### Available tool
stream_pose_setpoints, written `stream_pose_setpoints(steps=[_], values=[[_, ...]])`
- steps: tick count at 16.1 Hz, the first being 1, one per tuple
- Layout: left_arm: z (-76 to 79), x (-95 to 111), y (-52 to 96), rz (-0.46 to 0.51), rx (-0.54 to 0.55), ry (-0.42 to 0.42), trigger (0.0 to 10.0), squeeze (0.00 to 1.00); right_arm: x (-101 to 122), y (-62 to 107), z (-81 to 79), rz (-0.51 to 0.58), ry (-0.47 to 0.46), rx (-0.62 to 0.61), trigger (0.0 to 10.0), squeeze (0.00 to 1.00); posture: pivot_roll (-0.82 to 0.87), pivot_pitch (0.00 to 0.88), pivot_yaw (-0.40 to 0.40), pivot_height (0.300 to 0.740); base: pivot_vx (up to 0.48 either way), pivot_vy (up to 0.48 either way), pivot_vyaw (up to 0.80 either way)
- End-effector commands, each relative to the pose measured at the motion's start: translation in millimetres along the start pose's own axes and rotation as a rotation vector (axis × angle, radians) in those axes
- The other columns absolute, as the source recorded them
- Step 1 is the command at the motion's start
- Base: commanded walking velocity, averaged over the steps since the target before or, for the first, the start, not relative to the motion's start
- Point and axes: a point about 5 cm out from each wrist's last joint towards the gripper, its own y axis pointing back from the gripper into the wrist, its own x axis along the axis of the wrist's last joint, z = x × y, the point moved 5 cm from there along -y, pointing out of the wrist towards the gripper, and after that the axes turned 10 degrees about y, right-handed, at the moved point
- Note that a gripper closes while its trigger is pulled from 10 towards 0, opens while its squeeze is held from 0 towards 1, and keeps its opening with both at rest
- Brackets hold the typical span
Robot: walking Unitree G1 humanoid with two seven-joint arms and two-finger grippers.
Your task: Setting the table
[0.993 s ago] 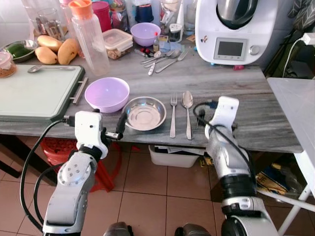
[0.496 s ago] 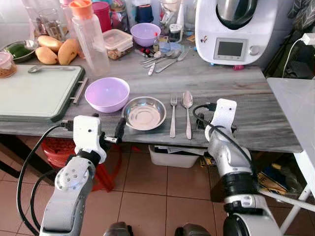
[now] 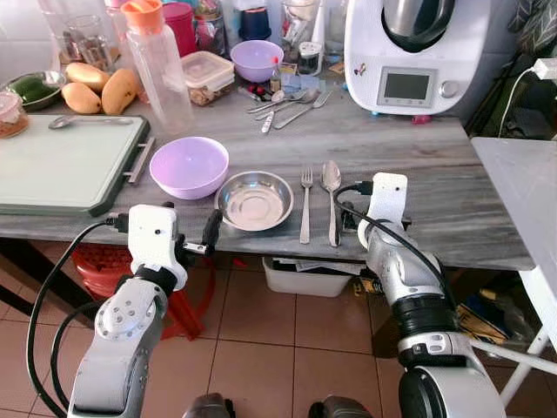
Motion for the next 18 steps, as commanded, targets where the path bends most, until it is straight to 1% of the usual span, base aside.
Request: stream_pose_setpoints(steps=[1,5,9,11,18], values=[[0.4,2.1,1.2,-0.002,-0.007,-0.008,10.0,0.00,-2.4,-1.4,-5.3,-0.018,0.013,0.025,10.0,0.67,0.03,0.038,0.020,0.740,0.000,0.000,0.00],[0.7,2.3,-0.1,-0.003,-0.008,-0.008,10.0,0.00,0.9,-1.7,-15.6,-0.011,0.014,0.081,10.0,0.65,0.03,0.035,0.021,0.740,0.000,0.000,0.00],[0.7,2.3,-0.9,-0.004,-0.008,-0.007,10.0,0.00,1.2,-0.9,-21.4,-0.009,0.018,0.108,10.0,0.64,0.03,0.033,0.022,0.740,0.000,0.000,0.00],[0.5,2.2,-1.7,-0.004,-0.007,-0.010,10.0,0.00,1.8,-0.2,-26.9,-0.006,0.013,0.137,10.0,0.65,0.03,0.031,0.023,0.740,0.000,0.000,0.00],[1.6,2.3,-2.2,-0.003,-0.009,-0.010,10.0,0.00,1.1,1.3,-35.2,-0.004,0.027,0.180,10.0,0.65,0.03,0.031,0.022,0.740,0.000,0.000,0.00]])
